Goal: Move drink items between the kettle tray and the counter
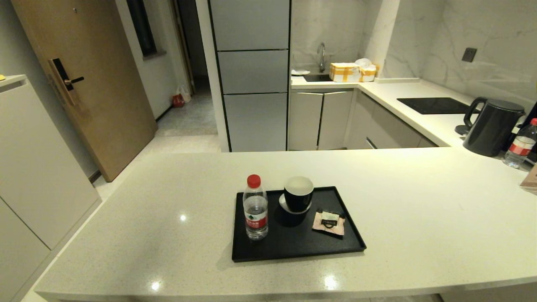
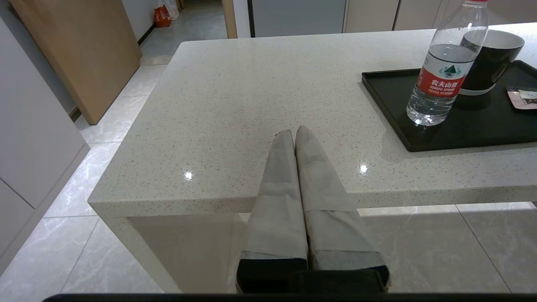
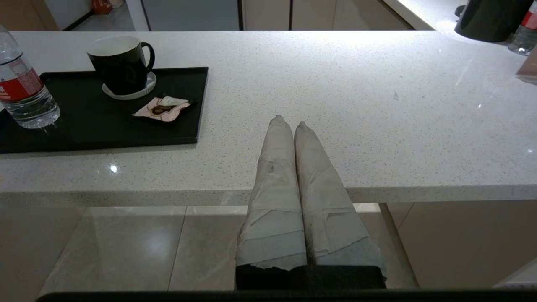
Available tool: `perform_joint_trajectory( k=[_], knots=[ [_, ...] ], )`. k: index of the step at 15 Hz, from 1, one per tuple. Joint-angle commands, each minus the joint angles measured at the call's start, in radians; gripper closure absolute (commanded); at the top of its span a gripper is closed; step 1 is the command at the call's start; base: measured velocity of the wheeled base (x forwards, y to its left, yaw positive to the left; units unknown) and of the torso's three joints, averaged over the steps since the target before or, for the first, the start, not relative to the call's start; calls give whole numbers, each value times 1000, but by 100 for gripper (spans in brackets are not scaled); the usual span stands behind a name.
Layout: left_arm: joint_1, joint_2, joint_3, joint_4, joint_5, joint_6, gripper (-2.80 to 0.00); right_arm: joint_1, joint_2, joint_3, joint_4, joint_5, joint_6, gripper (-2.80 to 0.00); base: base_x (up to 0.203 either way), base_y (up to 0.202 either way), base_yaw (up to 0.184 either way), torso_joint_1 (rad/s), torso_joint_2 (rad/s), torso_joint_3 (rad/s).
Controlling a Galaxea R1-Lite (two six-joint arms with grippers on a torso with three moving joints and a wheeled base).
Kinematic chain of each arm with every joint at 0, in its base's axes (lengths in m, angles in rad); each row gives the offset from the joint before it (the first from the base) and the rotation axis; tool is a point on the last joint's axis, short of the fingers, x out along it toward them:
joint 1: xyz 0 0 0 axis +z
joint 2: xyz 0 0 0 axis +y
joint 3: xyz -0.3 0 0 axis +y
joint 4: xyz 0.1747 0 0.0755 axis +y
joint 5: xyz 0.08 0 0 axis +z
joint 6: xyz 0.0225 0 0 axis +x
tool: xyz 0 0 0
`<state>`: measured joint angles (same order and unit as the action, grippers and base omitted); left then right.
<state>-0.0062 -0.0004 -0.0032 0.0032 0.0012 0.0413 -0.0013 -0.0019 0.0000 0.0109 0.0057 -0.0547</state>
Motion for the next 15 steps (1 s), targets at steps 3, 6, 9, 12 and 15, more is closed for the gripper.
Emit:
perform_joint_trajectory(
  k=[3, 6, 9, 12, 15],
  knots=[
    [0, -1, 0, 0, 0, 0, 0, 0, 2, 3, 0, 0, -1, 0, 0, 0, 0, 0, 0, 0],
    [0, -1, 0, 0, 0, 0, 0, 0, 2, 3, 0, 0, -1, 0, 0, 0, 0, 0, 0, 0],
    [0, -1, 0, 0, 0, 0, 0, 0, 3, 0, -1, -3, 53, 0, 0, 0, 0, 0, 0, 0],
    [0, -1, 1, 0, 0, 0, 0, 0, 2, 2, -6, -3, 59, 0, 0, 0, 0, 0, 0, 0],
    [0, -1, 2, 0, 0, 0, 0, 0, 2, 2, -6, -3, 59, 0, 0, 0, 0, 0, 0, 0]
  ],
)
